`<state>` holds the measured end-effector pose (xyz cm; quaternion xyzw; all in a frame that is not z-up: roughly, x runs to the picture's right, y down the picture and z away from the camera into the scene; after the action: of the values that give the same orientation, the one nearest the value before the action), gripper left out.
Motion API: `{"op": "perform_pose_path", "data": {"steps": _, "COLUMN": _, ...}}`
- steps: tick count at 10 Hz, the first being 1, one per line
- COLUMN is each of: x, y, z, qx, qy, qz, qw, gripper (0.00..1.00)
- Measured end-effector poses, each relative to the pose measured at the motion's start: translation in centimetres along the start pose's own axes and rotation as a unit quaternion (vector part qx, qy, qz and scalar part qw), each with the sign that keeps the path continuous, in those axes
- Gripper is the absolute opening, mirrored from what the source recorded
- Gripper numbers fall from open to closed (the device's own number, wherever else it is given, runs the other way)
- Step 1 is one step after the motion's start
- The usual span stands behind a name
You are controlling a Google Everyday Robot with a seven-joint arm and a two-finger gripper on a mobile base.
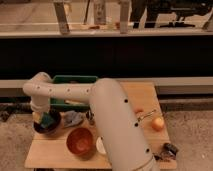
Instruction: Wipe purple bowl with sponge
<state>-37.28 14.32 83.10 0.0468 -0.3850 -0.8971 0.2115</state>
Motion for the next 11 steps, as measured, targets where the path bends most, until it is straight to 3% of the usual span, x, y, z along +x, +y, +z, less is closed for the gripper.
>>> {"op": "perform_pose_path", "data": {"steps": 4, "x": -0.6, "y": -1.1, "z": -0.2, "qx": 0.014, "qy": 0.007, "qz": -0.010, "qw": 0.9998, "gripper": 0.00}}
{"op": "perform_pose_path", "data": {"steps": 11, "x": -5.8, "y": -1.0, "z": -2.3, "qx": 0.022, "qy": 0.031, "qz": 0.042, "qw": 0.9984, "gripper": 0.00}}
